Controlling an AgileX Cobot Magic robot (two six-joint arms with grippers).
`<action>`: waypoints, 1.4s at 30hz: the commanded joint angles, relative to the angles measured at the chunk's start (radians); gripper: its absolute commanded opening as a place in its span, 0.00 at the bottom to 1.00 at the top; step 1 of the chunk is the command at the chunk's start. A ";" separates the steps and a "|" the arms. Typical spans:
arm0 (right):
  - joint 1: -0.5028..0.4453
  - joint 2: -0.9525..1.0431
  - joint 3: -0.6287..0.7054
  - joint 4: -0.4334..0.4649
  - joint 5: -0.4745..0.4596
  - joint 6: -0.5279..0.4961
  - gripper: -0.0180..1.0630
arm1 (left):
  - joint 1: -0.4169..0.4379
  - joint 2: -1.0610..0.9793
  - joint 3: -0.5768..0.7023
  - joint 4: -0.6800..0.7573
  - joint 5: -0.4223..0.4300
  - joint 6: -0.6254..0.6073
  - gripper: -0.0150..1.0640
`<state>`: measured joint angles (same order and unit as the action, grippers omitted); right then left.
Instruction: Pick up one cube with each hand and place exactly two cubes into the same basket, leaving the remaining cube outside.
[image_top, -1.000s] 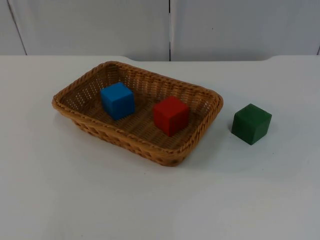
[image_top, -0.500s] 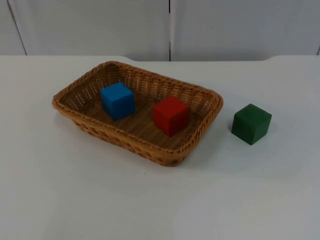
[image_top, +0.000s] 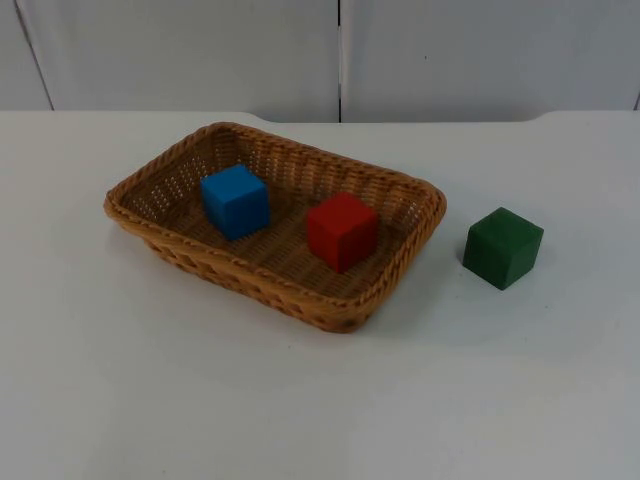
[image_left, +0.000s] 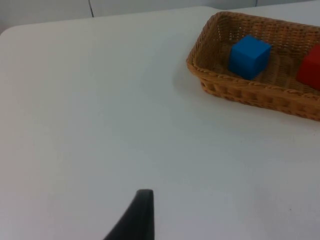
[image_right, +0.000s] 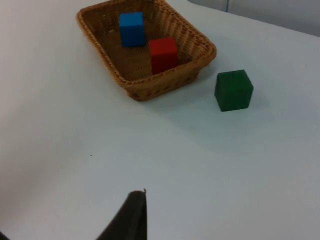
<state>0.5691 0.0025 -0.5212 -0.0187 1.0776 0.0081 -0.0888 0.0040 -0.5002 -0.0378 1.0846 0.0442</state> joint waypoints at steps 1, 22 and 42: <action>-0.049 -0.002 0.006 0.004 0.001 0.003 0.99 | -0.003 -0.004 0.005 0.005 -0.008 -0.001 0.99; -0.450 -0.002 0.006 0.004 0.001 0.003 0.99 | -0.003 -0.004 0.005 0.005 -0.008 -0.001 0.99; -0.507 -0.002 0.006 0.003 0.001 0.003 0.99 | -0.003 -0.004 0.005 0.005 -0.008 -0.001 0.99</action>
<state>0.0705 0.0025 -0.5212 -0.0187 1.0776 0.0081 -0.0888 0.0040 -0.5002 -0.0378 1.0846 0.0442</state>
